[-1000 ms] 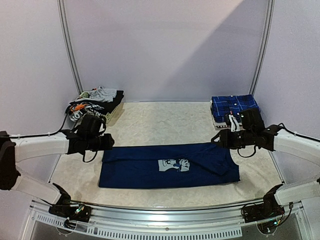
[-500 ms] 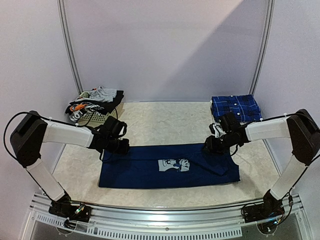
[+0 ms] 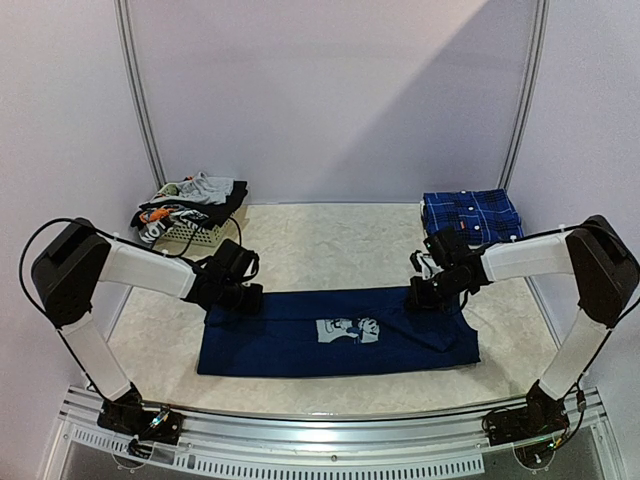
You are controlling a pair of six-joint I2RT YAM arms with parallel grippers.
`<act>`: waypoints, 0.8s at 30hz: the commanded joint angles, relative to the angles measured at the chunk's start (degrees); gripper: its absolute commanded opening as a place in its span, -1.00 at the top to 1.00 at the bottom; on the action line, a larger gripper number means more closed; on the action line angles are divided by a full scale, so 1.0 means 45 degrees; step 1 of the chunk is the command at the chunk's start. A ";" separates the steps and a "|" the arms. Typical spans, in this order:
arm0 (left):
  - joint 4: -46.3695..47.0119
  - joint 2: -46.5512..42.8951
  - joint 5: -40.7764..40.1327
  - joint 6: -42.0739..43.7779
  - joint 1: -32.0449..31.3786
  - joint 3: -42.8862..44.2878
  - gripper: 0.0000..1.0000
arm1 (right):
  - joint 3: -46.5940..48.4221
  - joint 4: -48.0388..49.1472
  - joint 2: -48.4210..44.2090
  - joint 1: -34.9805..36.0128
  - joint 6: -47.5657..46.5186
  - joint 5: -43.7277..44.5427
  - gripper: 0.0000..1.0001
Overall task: Fold and stack the mixed laundry pile
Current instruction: Rotate the rectangle-folded T-shirt at the center of the board.
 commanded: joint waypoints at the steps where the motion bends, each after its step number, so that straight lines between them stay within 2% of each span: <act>1: 0.0367 0.0260 0.0121 -0.0136 -0.0259 -0.0179 0.47 | 0.0375 -0.0902 0.0016 0.0454 -0.0048 0.0878 0.85; 4: 0.0421 0.0245 0.0115 -0.0147 -0.0279 -0.0234 0.48 | 0.0406 -0.1205 -0.0197 0.0690 0.0000 0.1192 1.00; 17: 0.0676 0.0251 0.0091 -0.0189 -0.0453 -0.0432 0.51 | 0.1003 -0.2794 -0.0784 0.2803 0.0869 0.2259 1.00; 24: 0.0672 0.0284 0.0163 -0.0179 -0.0493 -0.0498 0.52 | 0.1381 -0.3505 -0.0401 0.4181 0.1499 0.3120 0.95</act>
